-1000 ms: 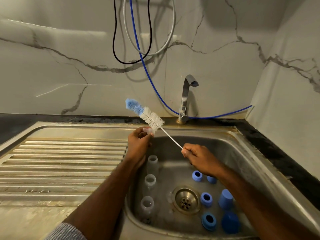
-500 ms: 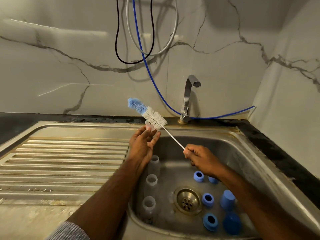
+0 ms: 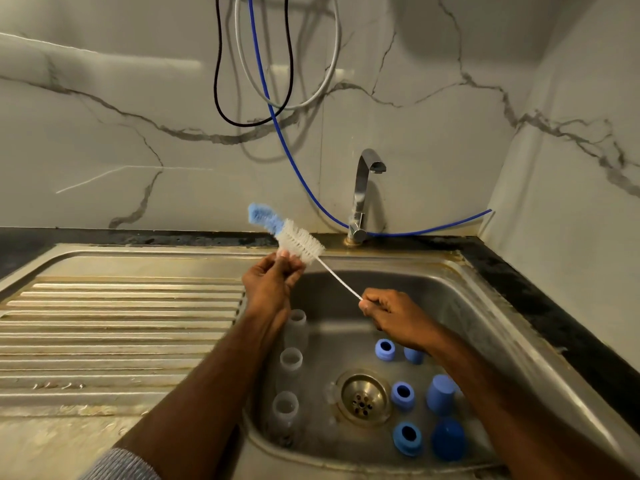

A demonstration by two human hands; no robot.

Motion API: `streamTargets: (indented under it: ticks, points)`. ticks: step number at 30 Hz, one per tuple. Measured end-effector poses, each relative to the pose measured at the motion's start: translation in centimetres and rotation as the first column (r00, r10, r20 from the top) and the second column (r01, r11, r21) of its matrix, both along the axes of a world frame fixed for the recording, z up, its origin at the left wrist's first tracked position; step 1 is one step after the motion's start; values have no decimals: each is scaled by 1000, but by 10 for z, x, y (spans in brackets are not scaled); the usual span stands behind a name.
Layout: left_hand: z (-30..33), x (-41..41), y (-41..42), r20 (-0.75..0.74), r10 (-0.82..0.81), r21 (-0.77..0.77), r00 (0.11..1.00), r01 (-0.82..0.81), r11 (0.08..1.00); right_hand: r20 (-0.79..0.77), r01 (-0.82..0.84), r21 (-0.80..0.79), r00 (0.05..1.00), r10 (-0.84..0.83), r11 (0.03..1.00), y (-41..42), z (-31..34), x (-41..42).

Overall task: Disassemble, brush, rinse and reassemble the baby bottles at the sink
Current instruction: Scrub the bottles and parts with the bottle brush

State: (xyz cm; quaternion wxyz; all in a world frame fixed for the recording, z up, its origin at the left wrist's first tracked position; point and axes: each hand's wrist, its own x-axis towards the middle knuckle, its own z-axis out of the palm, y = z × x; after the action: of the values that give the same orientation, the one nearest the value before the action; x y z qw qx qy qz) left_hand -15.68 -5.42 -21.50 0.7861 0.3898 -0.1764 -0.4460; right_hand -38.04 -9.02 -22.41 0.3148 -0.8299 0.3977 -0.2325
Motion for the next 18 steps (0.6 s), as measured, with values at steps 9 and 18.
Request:
streamTargets:
  ticks: [9,18]
  points:
    - [-10,-12,3,652,-38,158,757,-87,984,48,61,-41,997,-59,997,4,-10,18]
    - [-15,12,-4,554,86,189,828,-226,956,-7,37,-52,999,-37,998,0,-2,4]
